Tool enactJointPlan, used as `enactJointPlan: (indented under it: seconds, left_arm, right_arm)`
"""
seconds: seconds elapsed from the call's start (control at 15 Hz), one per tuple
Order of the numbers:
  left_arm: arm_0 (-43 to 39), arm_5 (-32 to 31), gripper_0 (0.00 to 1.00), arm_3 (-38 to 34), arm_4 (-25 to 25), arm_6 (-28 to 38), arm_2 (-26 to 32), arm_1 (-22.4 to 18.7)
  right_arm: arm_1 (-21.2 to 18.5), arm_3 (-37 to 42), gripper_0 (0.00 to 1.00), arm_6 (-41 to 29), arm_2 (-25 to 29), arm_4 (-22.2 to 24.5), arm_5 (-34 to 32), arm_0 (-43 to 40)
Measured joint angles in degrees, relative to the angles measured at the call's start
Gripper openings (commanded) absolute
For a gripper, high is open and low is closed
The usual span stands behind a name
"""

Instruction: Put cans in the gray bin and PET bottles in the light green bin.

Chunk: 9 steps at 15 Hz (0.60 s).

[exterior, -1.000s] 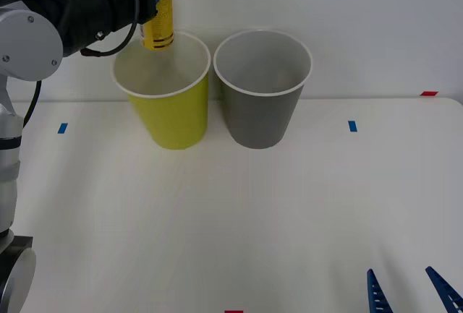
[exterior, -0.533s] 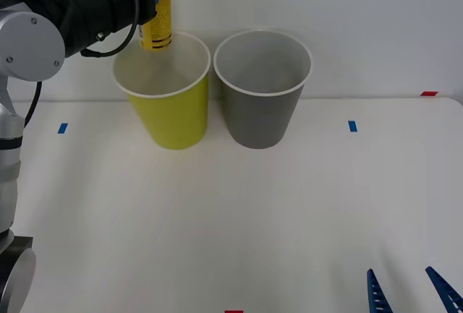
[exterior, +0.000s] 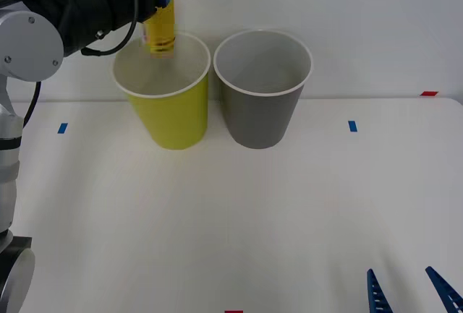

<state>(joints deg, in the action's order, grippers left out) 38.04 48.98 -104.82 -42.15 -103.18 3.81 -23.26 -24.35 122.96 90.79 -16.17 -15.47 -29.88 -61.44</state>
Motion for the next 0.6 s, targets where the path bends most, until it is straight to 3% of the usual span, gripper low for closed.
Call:
enactJointPlan:
  seconds: [0.27,0.6]
  left_arm:
    - [-2.01,0.73,1.0,-4.42,-2.71,0.92,0.73,-3.86]
    - [-16.57,0.76,1.0,-19.73,-3.42,1.02,4.91,-4.66]
  right_arm:
    - [0.0,0.0,0.88,0.0,0.0,0.0,0.0,0.0]
    - [0.0,0.0,0.88,0.0,0.0,0.0,0.0,0.0]
